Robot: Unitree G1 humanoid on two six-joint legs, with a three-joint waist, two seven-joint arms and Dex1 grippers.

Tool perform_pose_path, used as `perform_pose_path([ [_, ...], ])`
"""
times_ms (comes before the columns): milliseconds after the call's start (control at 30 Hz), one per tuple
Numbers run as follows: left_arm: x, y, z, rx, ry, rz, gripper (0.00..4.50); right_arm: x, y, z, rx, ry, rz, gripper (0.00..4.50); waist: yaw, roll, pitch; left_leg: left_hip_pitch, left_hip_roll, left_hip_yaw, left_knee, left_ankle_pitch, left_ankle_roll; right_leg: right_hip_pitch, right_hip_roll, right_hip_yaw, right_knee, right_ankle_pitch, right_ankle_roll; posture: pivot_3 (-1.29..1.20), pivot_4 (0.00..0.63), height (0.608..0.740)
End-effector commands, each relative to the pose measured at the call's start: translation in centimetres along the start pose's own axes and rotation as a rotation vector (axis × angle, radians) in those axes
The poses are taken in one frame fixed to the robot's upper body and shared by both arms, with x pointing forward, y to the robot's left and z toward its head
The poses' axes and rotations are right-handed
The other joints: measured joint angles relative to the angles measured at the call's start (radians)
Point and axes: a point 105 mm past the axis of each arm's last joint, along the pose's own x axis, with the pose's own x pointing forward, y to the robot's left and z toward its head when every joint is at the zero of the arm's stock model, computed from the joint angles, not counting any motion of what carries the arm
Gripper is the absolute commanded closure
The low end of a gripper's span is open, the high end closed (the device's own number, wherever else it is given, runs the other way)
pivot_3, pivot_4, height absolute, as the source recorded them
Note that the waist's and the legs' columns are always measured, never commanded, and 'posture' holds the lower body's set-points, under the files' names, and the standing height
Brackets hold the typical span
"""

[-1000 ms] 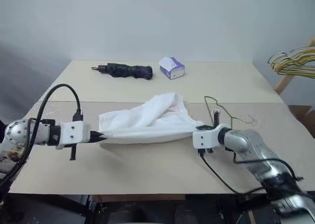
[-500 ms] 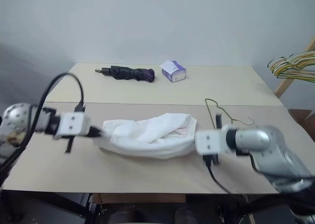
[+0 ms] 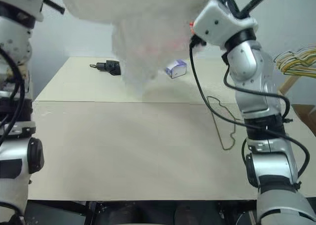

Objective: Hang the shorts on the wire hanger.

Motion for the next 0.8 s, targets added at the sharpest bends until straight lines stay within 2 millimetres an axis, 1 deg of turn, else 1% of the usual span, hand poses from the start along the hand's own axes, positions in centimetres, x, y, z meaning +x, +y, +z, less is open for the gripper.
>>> perform_pose_path([
  [33, -3.2, -1.1, -0.2, -0.135, 0.016, -0.203, 4.50, -2.9, 2.9, -1.8, -0.042, 0.036, 0.189, 4.45, -0.002, 0.000, 0.000, -0.001, 0.000, 0.001, 0.001, -0.001, 0.002, 0.001, 0.000, 0.000, -0.003, 0.000, 0.000, -0.02, 0.000, 0.740],
  [67, -4.2, -2.1, -0.5, -0.166, 0.041, -0.279, 4.50, -3.8, 4.2, -2.0, -0.071, 0.034, 0.261, 4.45, -0.005, 0.001, 0.001, -0.001, 0.001, 0.001, 0.004, -0.001, 0.003, 0.002, 0.000, 0.000, -0.003, 0.000, 0.000, -0.02, 0.000, 0.740],
  [100, -4.9, -2.7, -0.6, -0.189, 0.058, -0.329, 4.50, -4.4, 5.0, -2.1, -0.089, 0.033, 0.307, 4.45, -0.006, 0.002, 0.001, -0.001, 0.001, 0.001, 0.008, -0.001, 0.003, 0.002, 0.001, 0.000, -0.003, 0.000, 0.000, -0.01, 0.000, 0.740],
  [167, -8.7, -6.4, -0.8, -0.269, 0.106, -0.604, 4.50, -6.9, 8.4, -2.7, -0.135, 0.030, 0.493, 4.45, -0.010, 0.002, 0.001, 0.004, 0.003, 0.001, 0.012, 0.000, 0.004, 0.007, 0.003, 0.000, -0.001, 0.000, 0.000, -0.01, 0.000, 0.740],
  [233, -13.2, -9.7, -0.7, -0.329, 0.166, -0.877, 4.50, -9.3, 11.3, -3.4, -0.162, 0.042, 0.648, 4.45, -0.021, 0.002, 0.001, 0.017, 0.004, 0.003, 0.010, 0.000, 0.004, 0.018, 0.003, 0.000, -0.001, -0.003, -0.003, -0.01, 0.000, 0.740],
  [267, -14.5, -10.5, -0.7, -0.348, 0.198, -0.947, 4.50, -10.0, 12.1, -3.6, -0.166, 0.046, 0.692, 4.45, -0.026, 0.002, 0.001, 0.021, 0.005, 0.004, 0.007, 0.000, 0.004, 0.020, 0.002, 0.000, -0.002, -0.004, -0.004, -0.01, 0.000, 0.740],
  [300, -16.3, -11.4, -0.7, -0.380, 0.239, -1.038, 4.50, -11.0, 13.0, -3.6, -0.183, 0.022, 0.748, 4.45, -0.030, 0.002, 0.001, 0.025, 0.005, 0.006, 0.003, 0.000, 0.004, 0.022, 0.002, 0.001, -0.003, -0.005, -0.005, -0.01, 0.000, 0.740],
  [333, -17.4, -11.9, -0.7, -0.406, 0.269, -1.092, 4.50, -11.6, 13.6, -3.4, -0.196, 0.001, 0.783, 4.45, -0.031, 0.002, 0.001, 0.027, 0.004, 0.006, 0.002, 0.000, 0.004, 0.024, 0.002, 0.001, -0.002, -0.007, -0.005, -0.01, 0.000, 0.740],
  [367, -19.5, -12.7, -0.8, -0.418, 0.325, -1.183, 4.50, -12.7, 14.4, -3.4, -0.199, -0.017, 0.837, 4.45, -0.031, 0.002, 0.001, 0.027, 0.005, 0.006, 0.001, 0.000, 0.004, 0.023, 0.002, 0.002, -0.002, -0.007, -0.006, 0.00, 0.000, 0.740],
  [400, -20.9, -13.2, -0.9, -0.425, 0.363, -1.246, 4.50, -13.4, 15.0, -3.3, -0.199, -0.028, 0.874, 4.45, -0.032, 0.002, 0.001, 0.025, 0.005, 0.006, 0.001, 0.000, 0.004, 0.020, 0.003, 0.002, -0.001, -0.007, -0.006, 0.00, 0.000, 0.740],
  [467, -23.8, -14.3, -1.7, -0.404, 0.454, -1.346, 4.50, -15.1, 15.7, -2.9, -0.144, -0.030, 0.965, 4.45, -0.027, 0.002, 0.001, 0.024, 0.004, 0.007, 0.000, 0.000, 0.004, 0.017, 0.003, 0.003, 0.000, -0.008, -0.006, -0.01, 0.000, 0.740],
  [533, -26.1, -14.9, -2.1, -0.386, 0.521, -1.436, 4.50, -16.6, 15.8, -2.5, -0.120, -0.044, 1.055, 4.45, -0.023, 0.002, 0.001, 0.024, 0.004, 0.007, 0.000, 0.000, 0.004, 0.017, 0.003, 0.003, 0.001, -0.008, -0.006, -0.01, 0.000, 0.740],
  [600, -27.6, -15.0, -2.1, -0.380, 0.564, -1.508, 4.50, -17.3, 15.7, -2.3, -0.116, -0.041, 1.105, 4.45, -0.019, 0.002, 0.002, 0.024, 0.004, 0.007, 0.000, 0.000, 0.004, 0.017, 0.002, 0.003, 0.001, -0.008, -0.005, -0.01, 0.000, 0.740],
  [700, -29.4, -15.2, -0.5, -0.472, 0.596, -1.612, 4.50, -18.9, 15.6, -2.4, -0.132, -0.042, 1.205, 4.45, -0.016, 0.001, 0.001, 0.025, 0.005, 0.008, 0.001, 0.000, 0.004, 0.018, 0.002, 0.003, 0.001, -0.008, -0.005, -0.02, 0.000, 0.740],
  [800, -30.4, -15.0, 1.3, -0.542, 0.586, -1.691, 4.50, -19.8, 15.6, -2.4, -0.128, -0.044, 1.247, 4.45, -0.011, 0.001, 0.002, 0.025, 0.005, 0.009, 0.000, -0.001, 0.003, 0.017, 0.002, 0.003, 0.001, -0.009, -0.006, -0.01, 0.000, 0.740],
])
